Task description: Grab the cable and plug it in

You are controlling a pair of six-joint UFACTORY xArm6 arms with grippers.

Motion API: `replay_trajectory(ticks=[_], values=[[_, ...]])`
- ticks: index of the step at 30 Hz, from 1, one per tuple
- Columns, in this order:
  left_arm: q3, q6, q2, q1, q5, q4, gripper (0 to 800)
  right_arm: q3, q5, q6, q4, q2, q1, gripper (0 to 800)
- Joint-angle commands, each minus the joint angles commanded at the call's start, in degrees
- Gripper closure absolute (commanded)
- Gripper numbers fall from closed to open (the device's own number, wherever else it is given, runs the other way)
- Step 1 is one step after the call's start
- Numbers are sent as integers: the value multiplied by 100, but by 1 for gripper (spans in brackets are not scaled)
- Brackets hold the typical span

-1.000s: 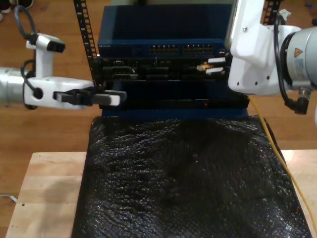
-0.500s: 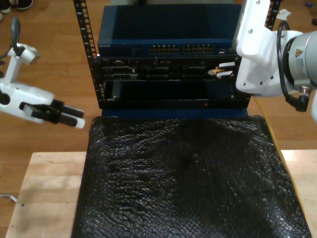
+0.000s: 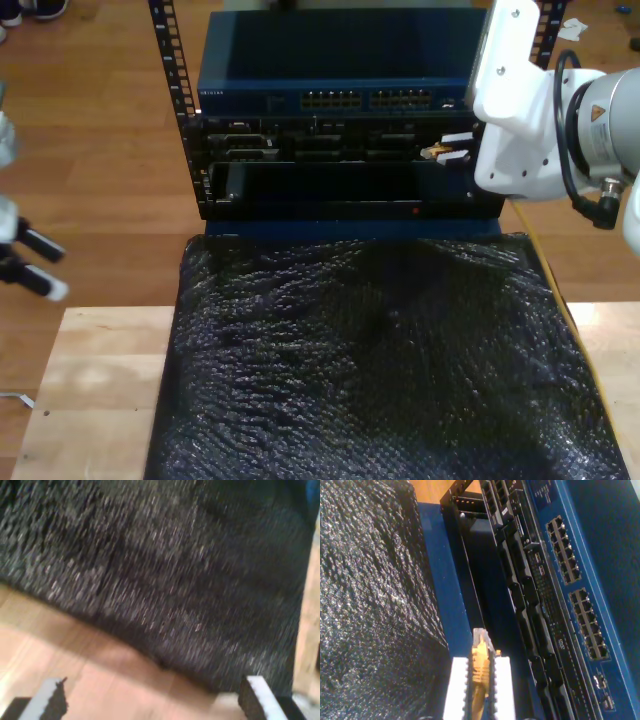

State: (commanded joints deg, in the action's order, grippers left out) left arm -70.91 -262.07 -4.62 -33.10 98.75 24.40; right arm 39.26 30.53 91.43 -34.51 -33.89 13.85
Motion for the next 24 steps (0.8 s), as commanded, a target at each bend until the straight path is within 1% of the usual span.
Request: replay_trajectory(ticks=[4, 7, 9, 12, 15, 17, 24], values=[[9, 615, 26, -202, 26, -431, 3, -18, 0, 0, 0, 0, 9, 800], [79, 1301, 44, -316, 44, -730, 3, -53, 0, 0, 0, 9, 9, 800], [158, 1767, 44, -378, 44, -1046, 2, -53, 0, 0, 9, 18, 9, 800], [211, 2303, 44, -396, 44, -1591, 2, -44, 0, 0, 9, 18, 9, 800], [264, 2822, 35, -545, 18, -2066, 2, -44, 0, 0, 9, 44, 18, 800], [308, 3130, 35, -703, 9, -2198, 2, -35, 0, 0, 0, 132, 9, 800], [492, 4396, 26, -1477, 9, -2233, 2, -44, 0, 0, 9, 176, 9, 800]])
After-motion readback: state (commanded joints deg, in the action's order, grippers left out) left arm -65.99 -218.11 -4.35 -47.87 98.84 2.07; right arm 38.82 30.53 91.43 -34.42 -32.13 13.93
